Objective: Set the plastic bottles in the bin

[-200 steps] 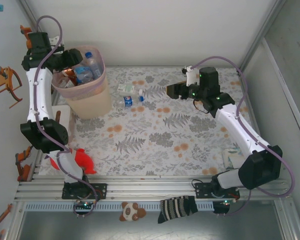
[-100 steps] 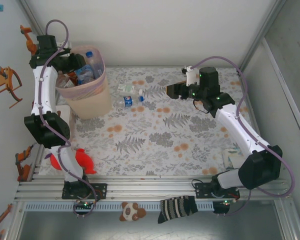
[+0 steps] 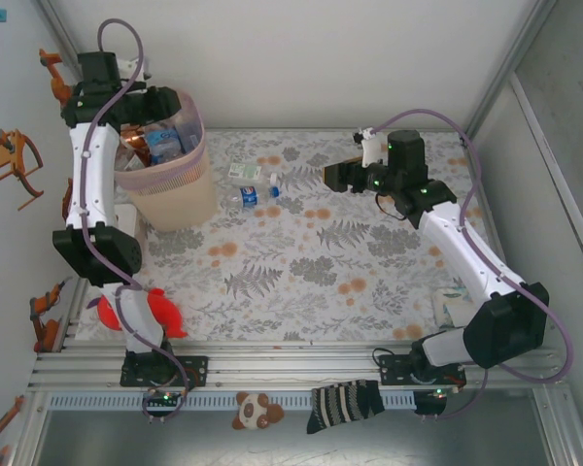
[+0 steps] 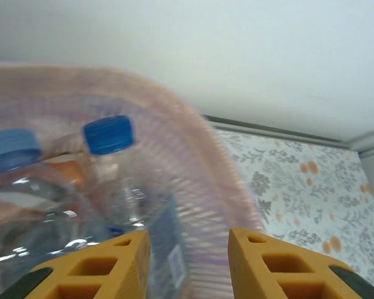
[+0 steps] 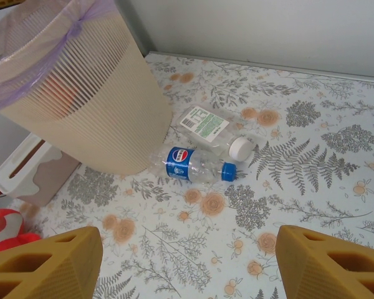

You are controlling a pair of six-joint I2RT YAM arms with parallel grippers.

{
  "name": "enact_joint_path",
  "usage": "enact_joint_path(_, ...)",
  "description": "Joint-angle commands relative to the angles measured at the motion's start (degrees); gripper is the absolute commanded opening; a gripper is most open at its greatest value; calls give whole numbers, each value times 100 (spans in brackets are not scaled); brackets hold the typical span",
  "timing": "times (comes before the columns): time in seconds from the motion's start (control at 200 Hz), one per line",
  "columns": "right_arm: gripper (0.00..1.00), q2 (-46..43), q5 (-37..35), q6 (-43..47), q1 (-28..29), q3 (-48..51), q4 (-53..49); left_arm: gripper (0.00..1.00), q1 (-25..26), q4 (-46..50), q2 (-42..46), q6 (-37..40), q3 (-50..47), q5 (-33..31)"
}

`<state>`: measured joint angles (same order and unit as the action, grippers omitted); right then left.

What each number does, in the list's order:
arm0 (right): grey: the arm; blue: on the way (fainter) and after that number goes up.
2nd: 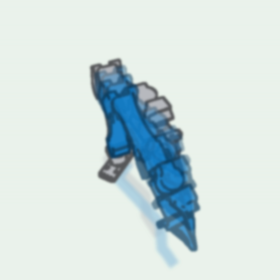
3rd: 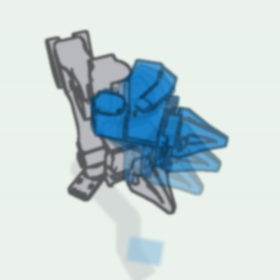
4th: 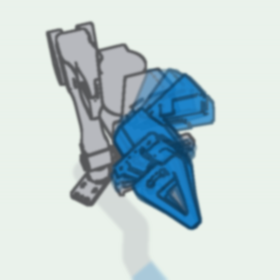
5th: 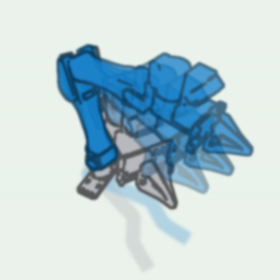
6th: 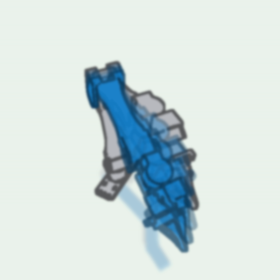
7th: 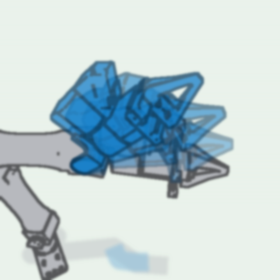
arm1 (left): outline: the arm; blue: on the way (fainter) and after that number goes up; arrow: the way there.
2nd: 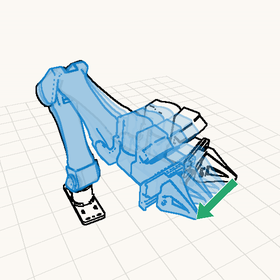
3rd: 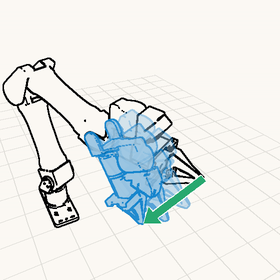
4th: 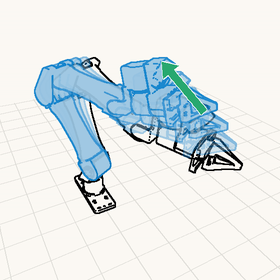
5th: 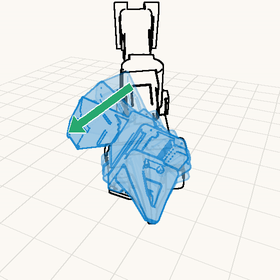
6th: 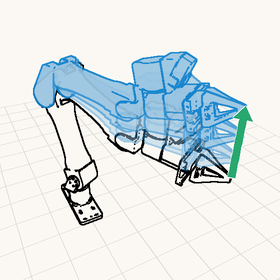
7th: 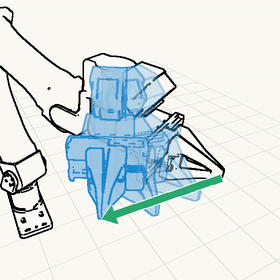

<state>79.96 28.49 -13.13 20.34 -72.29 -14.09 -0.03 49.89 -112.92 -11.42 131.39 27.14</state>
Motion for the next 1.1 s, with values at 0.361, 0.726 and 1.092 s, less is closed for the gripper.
enact_joint_path(0.361, 73, -267, -171, 94, 34, -102, -3, 44, 2046, 462, -467, 2407, 852, -1600)
enact_joint_path(0.726, 73, -791, -880, 471, 32, 57, -209, 57, 2866, 892, -1346, 4058, 1010, -2340)
enact_joint_path(1.092, 73, -1329, -1717, 399, 39, 501, 248, 66, 3421, 1565, -2492, 4870, 1109, -3614)
